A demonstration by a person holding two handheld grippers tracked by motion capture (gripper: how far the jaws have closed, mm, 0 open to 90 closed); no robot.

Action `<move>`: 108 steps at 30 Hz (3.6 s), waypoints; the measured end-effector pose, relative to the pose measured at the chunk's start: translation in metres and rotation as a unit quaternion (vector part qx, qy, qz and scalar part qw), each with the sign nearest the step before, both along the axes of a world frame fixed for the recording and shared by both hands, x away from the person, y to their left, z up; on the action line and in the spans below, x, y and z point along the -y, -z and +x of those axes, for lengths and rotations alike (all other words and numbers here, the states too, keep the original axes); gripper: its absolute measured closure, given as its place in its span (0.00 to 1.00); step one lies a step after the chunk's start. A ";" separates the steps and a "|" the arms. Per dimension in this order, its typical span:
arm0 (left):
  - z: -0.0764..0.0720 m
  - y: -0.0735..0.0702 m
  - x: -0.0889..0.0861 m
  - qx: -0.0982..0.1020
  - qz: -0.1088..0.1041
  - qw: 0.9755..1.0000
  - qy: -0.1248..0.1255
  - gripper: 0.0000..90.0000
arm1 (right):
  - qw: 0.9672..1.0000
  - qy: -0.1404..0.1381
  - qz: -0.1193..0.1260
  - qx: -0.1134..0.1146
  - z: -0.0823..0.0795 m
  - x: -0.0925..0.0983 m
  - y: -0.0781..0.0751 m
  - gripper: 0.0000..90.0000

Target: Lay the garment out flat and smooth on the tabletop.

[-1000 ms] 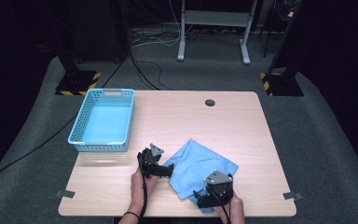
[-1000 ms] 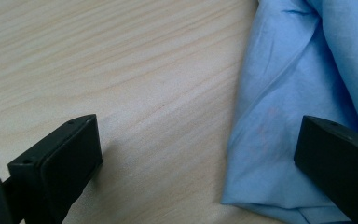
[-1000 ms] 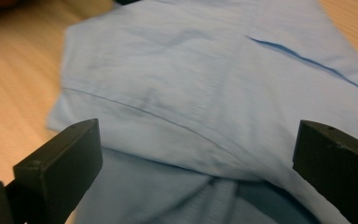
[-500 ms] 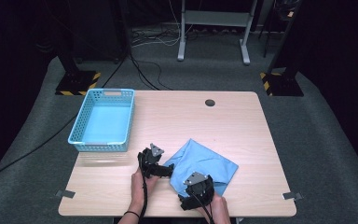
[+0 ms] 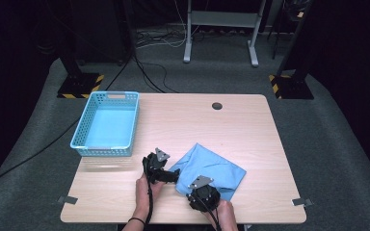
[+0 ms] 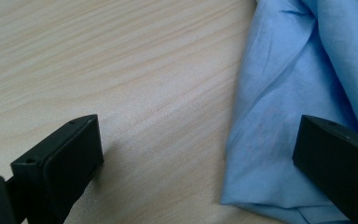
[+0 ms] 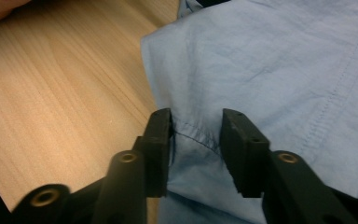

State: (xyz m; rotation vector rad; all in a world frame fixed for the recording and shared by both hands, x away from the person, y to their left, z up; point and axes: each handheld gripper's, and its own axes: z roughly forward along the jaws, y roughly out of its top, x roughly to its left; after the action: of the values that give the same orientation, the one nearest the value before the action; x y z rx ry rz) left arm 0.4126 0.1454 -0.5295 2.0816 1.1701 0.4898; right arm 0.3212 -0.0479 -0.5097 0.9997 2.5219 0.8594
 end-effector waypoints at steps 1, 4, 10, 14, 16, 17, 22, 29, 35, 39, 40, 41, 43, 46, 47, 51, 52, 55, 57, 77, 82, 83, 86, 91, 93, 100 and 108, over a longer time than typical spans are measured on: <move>0.000 0.000 0.000 0.000 0.000 1.000 0.000 0.01 | 1.000 0.000 0.002 -0.001 0.000 0.001 0.000 0.75; 0.000 0.000 0.000 0.000 0.001 1.000 0.000 0.01 | 1.000 0.001 0.023 -0.004 0.000 0.004 -0.001 0.88; 0.000 0.000 0.000 -0.001 0.001 1.000 0.001 0.01 | 0.999 0.012 0.034 0.025 -0.003 0.008 -0.007 0.94; 0.000 0.000 0.000 -0.001 0.001 1.000 0.002 0.01 | 0.998 0.018 0.049 0.028 -0.002 0.014 -0.013 0.95; 0.000 0.000 0.000 -0.001 0.001 1.000 0.002 0.01 | 0.998 0.018 0.053 0.026 -0.001 0.015 -0.015 0.95; 0.000 0.000 0.000 -0.001 0.001 1.000 0.002 0.01 | 0.998 0.018 0.054 0.026 -0.002 0.015 -0.016 0.95; 0.000 0.000 0.000 -0.001 0.001 1.000 0.002 0.01 | 0.998 0.020 0.058 0.034 -0.002 0.016 -0.022 0.95; 0.000 0.000 0.000 -0.001 0.001 1.000 0.002 0.01 | 0.996 0.043 0.066 0.050 0.005 0.027 -0.030 0.95; 0.000 0.000 0.000 -0.001 0.001 1.000 0.002 0.01 | 0.993 0.064 0.064 0.072 0.016 0.039 -0.041 0.94; 0.000 0.000 0.000 -0.001 0.001 1.000 0.001 0.01 | 0.991 0.077 0.067 0.084 0.024 0.048 -0.050 0.94; 0.000 0.000 0.000 -0.001 0.001 1.000 0.002 0.01 | 0.991 0.080 0.068 0.085 0.026 0.050 -0.052 0.94; 0.000 0.000 0.000 -0.001 0.001 1.000 0.002 0.01 | 0.990 0.085 0.068 0.089 0.029 0.053 -0.055 0.94; 0.000 0.000 0.000 -0.001 0.001 1.000 0.002 0.01 | 0.989 0.091 0.068 0.093 0.033 0.058 -0.059 0.94; 0.000 0.000 0.000 -0.002 0.001 1.000 0.002 0.01 | 0.988 0.100 0.065 0.100 0.043 0.067 -0.065 0.94; 0.000 0.000 0.000 -0.001 0.001 1.000 0.002 0.01 | 0.987 0.104 0.064 0.101 0.046 0.069 -0.067 0.94; 0.000 0.000 0.000 -0.001 0.001 1.000 0.002 0.01 | 0.985 0.120 0.064 0.109 0.058 0.080 -0.075 0.94; 0.000 0.000 0.000 -0.001 0.001 1.000 0.002 0.01 | 0.985 0.121 0.064 0.110 0.060 0.082 -0.076 0.94; 0.000 0.000 0.000 -0.001 0.001 1.000 0.002 0.01 | 0.983 0.130 0.061 0.114 0.069 0.089 -0.081 0.94; 0.000 0.000 0.000 -0.001 0.001 1.000 0.002 0.01 | 0.982 0.136 0.059 0.117 0.074 0.093 -0.084 0.93; 0.000 0.000 0.000 -0.001 0.001 1.000 0.002 0.01 | 0.973 0.201 0.039 0.108 0.136 0.135 -0.087 0.93; 0.000 0.000 0.000 -0.002 0.001 1.000 0.002 0.01 | 0.970 0.220 0.025 0.101 0.156 0.147 -0.088 0.91; 0.000 0.000 0.000 -0.002 0.000 1.000 0.002 0.01 | 0.968 0.227 0.026 0.100 0.159 0.149 -0.089 0.90; 0.000 0.000 0.000 -0.002 0.000 1.000 0.002 0.01 | 0.963 0.248 0.041 0.097 0.161 0.157 -0.095 0.73; 0.000 0.000 0.000 -0.002 0.000 1.000 0.002 0.01 | 0.957 0.266 0.067 0.090 0.147 0.166 -0.104 0.38; 0.001 0.000 0.000 -0.002 0.000 1.000 0.002 0.01 | 0.958 0.267 0.064 0.082 0.140 0.166 -0.102 0.27; 0.001 0.000 0.000 -0.002 0.000 1.000 0.002 0.01 | 0.968 0.241 0.048 0.057 0.115 0.159 -0.075 0.12; 0.001 0.000 0.000 -0.002 0.000 1.000 0.002 0.01 | 0.970 0.242 0.011 0.018 0.103 0.151 -0.027 0.10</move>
State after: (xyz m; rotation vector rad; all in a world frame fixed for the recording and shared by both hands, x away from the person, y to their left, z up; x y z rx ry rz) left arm 0.4132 0.1450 -0.5294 2.0856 1.1677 0.4851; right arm 0.4240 -0.1984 -0.4831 1.5017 2.0948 0.7437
